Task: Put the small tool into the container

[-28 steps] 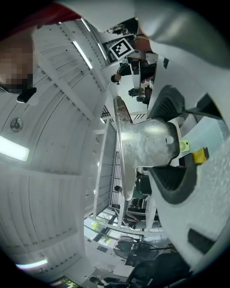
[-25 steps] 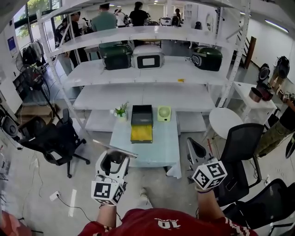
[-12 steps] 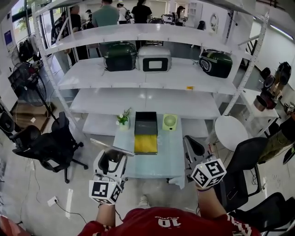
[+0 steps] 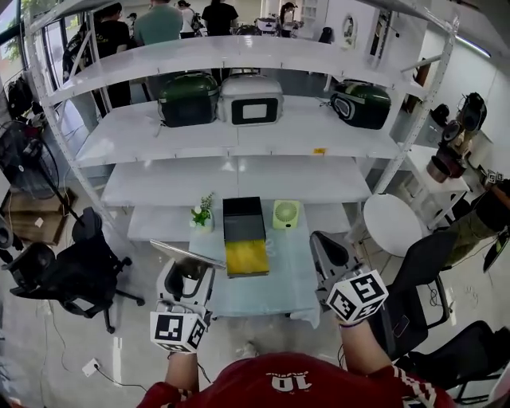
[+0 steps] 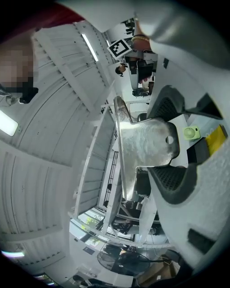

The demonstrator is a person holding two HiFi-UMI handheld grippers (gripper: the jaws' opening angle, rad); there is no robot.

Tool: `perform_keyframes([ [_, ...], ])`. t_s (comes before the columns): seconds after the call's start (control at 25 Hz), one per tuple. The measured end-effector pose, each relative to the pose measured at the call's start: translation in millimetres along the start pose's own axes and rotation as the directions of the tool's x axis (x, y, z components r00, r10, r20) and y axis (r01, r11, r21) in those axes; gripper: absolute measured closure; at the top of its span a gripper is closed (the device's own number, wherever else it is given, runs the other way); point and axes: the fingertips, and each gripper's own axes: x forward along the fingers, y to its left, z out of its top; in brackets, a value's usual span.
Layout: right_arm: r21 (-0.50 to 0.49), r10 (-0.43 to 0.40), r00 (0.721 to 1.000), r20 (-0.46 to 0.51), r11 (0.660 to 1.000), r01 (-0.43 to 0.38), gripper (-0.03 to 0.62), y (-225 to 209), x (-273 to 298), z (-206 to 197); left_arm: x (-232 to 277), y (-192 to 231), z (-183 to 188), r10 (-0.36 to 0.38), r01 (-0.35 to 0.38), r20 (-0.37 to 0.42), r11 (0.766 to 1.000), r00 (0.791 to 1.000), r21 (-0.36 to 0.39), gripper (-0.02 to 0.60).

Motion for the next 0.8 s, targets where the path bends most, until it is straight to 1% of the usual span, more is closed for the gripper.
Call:
perform_keyframes([
  [0.2,0.006,-0.014,0.999,-0.037,1.000,0.014,0.591,-5.9,13.2,-13.2,13.0,7.0,-8.8,-0.018,0.018,-0.011,1.000,1.000,-0.020,0.288],
  [0.44,0.004,-0.006,0.999,-0.036,1.000,0.006,0.591,-15.9,24.9,-17.8,33.9,8.2,-13.1,-0.023,0.022,-0.019,1.000,1.000,-0.016,0.288],
  [0.64,0.031,0.015,0.999,-0.035,0.999,-0.014,0.591,-39.3,40.5,-27.6,54.0,2.9,-14.2,-0.006,0.006,-0.022,1.000,1.000,0.004,0.288],
  [0.8,0.031,0.059,0.998,-0.005,0.998,-0.059,0.591,-55.4,61.1,-18.8,72.6,0.4,-15.9,0.018,-0.018,-0.028,1.000,0.999,0.002,0.288],
])
